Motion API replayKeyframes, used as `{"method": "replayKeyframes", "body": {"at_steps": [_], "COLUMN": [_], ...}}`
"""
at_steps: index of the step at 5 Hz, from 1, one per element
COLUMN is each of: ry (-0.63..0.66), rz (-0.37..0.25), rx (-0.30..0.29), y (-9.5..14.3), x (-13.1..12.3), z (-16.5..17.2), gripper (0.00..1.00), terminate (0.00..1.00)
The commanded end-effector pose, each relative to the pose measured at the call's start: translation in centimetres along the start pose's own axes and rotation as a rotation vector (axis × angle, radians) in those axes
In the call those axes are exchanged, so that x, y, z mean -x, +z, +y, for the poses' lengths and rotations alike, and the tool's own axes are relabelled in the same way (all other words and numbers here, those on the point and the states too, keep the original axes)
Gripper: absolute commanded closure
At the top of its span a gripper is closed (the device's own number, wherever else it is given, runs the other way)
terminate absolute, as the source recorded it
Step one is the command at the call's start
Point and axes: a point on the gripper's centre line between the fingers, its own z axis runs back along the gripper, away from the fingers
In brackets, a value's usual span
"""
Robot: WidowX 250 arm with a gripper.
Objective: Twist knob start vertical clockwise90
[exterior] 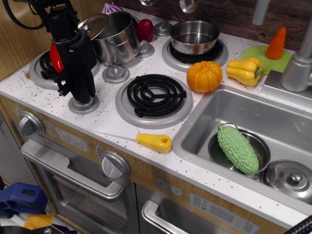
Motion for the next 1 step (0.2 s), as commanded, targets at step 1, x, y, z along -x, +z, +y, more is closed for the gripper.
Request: {"method": "replayKeyframes", "body": {"at_steps": [1], "ry": [-0.008], "rz": [0.088], "rx": [-0.129], "y": [0.33], "x": [3.95], "z": [-1.83], "gripper": [1.0], "terminate": [1.0]}}
